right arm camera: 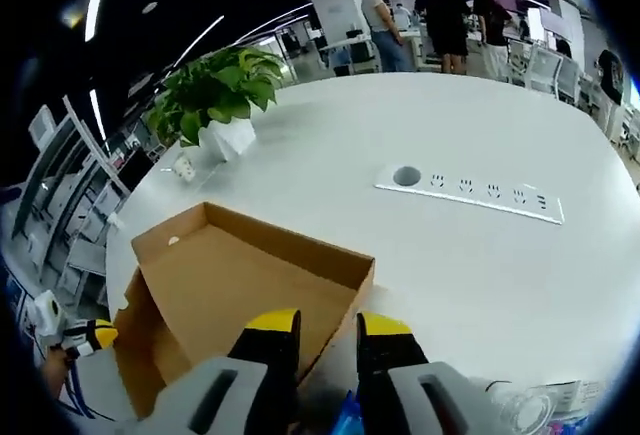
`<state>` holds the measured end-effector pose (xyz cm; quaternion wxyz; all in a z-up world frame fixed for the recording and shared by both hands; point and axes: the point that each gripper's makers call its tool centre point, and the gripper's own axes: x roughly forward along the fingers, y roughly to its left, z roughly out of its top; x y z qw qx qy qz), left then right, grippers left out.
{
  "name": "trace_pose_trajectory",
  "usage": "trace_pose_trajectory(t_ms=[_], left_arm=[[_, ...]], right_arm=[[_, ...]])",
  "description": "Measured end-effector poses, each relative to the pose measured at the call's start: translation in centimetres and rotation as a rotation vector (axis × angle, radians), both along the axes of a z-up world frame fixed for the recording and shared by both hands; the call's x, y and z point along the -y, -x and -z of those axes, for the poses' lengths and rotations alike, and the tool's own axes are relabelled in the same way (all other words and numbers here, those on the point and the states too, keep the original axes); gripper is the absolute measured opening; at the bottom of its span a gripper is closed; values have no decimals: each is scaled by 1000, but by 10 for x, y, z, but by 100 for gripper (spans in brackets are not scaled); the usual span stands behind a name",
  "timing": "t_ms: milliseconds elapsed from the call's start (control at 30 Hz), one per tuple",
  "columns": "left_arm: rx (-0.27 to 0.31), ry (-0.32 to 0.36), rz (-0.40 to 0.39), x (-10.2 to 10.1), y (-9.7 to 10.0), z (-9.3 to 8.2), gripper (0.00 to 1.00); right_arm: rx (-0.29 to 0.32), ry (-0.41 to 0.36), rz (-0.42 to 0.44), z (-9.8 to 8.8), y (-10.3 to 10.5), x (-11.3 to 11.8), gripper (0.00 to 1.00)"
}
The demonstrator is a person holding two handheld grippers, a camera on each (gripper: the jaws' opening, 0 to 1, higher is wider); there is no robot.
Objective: Operate the shoe box by opening the lid, removing the specified soft item, and placing it in the target area until the item is outside and the box remains undamaged.
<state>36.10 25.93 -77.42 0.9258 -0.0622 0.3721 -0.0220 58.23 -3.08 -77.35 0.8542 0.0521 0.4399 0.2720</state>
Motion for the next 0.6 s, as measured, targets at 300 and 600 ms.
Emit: trace_pose_trajectory(t_ms=[300,600], left_arm=[[-4,8,2,0,-1,1,2],[-4,17,2,0,0,1,2]], right_arm=[[-10,26,19,4,1,3,6],[24,43,-11,-2,3,3,1]])
